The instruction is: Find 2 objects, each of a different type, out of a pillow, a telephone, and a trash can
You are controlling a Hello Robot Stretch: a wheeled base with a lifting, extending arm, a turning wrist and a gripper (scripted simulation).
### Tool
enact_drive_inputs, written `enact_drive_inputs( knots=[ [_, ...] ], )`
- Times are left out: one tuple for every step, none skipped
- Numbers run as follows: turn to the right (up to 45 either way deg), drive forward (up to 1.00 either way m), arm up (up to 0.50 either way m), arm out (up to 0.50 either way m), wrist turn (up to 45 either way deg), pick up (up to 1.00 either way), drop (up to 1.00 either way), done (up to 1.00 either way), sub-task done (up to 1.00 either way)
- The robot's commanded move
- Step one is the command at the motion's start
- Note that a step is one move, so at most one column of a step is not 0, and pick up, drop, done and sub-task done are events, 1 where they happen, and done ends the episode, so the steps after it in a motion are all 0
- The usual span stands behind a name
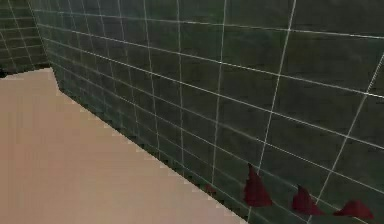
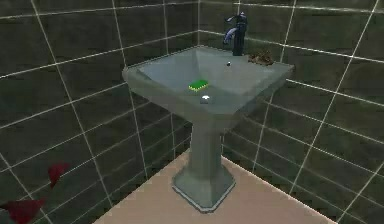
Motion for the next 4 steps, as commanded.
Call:
enact_drive_inputs(
  knots=[
    [-45.0, 0.0, 0.0, 0.0, 0.0, 0.0, 0.0, 0.0, 0.0],
    [-42.0, 0.0, 0.0, 0.0, 0.0, 0.0, 0.0, 0.0, 0.0],
    [0.0, 0.0, 0.0, 0.0, 0.0, 0.0, 0.0, 0.0, 1.0],
    [45.0, 0.0, 0.0, 0.0, 0.0, 0.0, 0.0, 0.0, 0.0]
  ],
)
